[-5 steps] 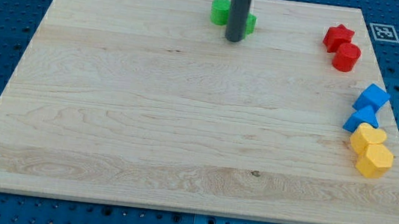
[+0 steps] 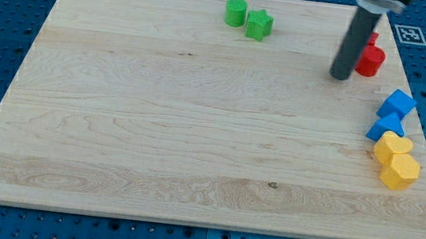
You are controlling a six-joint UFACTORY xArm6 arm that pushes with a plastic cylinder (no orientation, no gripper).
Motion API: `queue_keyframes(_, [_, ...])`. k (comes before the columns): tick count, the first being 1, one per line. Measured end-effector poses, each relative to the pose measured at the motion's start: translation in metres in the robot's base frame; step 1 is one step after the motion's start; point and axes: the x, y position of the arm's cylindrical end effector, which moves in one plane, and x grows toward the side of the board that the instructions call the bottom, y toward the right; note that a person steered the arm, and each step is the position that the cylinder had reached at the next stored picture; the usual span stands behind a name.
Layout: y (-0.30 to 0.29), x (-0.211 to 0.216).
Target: Nudge the red circle a bit left
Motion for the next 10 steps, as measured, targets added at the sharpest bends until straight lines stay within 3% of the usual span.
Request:
queue_keyframes(3, [0.102,0.006])
queue_keyframes(7, [0.071,-0.043])
queue_keyframes(10, [0.057,-0.037])
